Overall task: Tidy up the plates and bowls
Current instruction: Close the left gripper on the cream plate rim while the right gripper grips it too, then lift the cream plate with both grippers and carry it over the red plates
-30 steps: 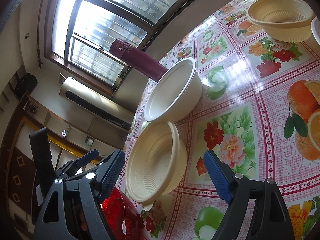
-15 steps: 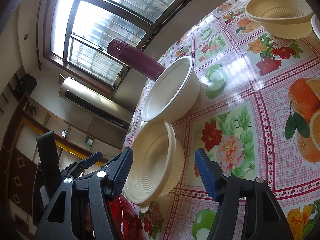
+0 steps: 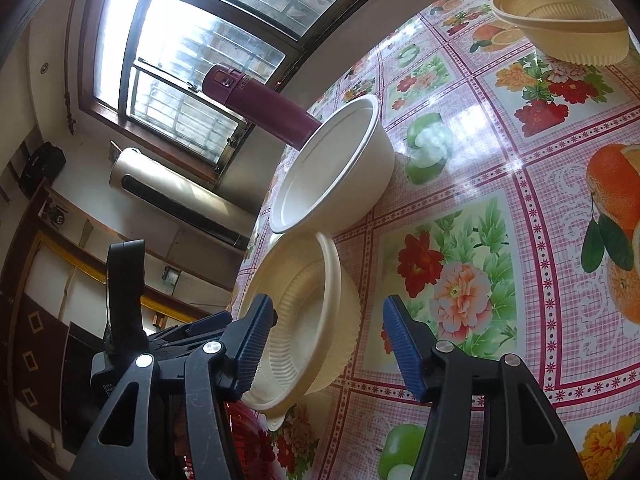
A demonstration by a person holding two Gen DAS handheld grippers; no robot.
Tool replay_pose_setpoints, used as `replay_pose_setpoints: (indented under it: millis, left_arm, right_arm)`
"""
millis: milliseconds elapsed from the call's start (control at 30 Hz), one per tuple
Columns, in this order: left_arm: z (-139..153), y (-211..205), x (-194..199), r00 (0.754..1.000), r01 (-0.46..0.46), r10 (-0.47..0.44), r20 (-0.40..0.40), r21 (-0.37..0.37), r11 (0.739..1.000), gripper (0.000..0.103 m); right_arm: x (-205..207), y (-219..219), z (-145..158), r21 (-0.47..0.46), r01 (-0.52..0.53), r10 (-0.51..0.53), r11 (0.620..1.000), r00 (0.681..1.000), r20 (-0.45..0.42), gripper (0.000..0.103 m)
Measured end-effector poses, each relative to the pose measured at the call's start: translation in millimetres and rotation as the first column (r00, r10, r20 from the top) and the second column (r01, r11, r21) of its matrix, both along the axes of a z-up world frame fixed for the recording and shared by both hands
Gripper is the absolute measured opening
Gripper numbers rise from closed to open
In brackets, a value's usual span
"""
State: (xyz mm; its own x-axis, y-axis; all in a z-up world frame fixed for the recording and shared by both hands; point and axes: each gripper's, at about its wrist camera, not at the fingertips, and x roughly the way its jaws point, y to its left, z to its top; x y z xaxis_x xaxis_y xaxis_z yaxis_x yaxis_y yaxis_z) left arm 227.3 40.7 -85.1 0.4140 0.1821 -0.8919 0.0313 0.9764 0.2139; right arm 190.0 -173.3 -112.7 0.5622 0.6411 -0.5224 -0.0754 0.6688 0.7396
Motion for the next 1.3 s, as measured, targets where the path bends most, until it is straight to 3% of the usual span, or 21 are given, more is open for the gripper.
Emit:
replay_pose_setpoints:
  millis: [167, 300, 400, 500, 567, 700, 1300]
  left_arm:
    - [4, 1, -1, 1.000, -0.001, 0.001, 0.017, 0.000, 1.000, 0.076]
    - [8, 3, -1, 0.999, 0.003, -0.003, 0.055, 0.009, 1.000, 0.075]
    - [7, 2, -1, 0.998, 0.013, -0.015, 0.058, 0.025, 1.000, 0.063]
    - [5, 3, 0, 0.998, 0.028, -0.028, 0.051, 0.001, 1.000, 0.053]
    - [5, 1, 0, 0.999, 0.038, -0.037, 0.039, -0.030, 0.999, 0.036]
    - [6, -6, -3, 0.998, 0.063, -0.062, 0.025, -0.046, 0.997, 0.016]
    - [35, -23, -31, 0.997, 0.061, -0.057, 0.046, -0.070, 0.996, 0.015]
  right_arm:
    - [0, 12, 4, -0.048, -0.018, 0.020, 0.999, 0.999, 0.030, 0.050]
    - [0, 22, 3, -0.097, -0.036, 0.039, 0.995, 0.999, 0.036, 0.028]
    - [2, 27, 1, -0.135, -0.034, 0.038, 0.990, 0.999, 0.028, 0.015]
    - [3, 27, -1, -0.125, -0.041, 0.045, 0.991, 0.999, 0.029, 0.015]
    - [2, 29, 1, -0.135, -0.045, 0.050, 0.990, 0.998, 0.039, 0.015]
    - [2, 28, 2, -0.131, -0.047, 0.053, 0.990, 0.998, 0.042, 0.015]
    - [-23, 0, 12, -0.092, -0.023, 0.022, 0.995, 1.000, -0.007, 0.014]
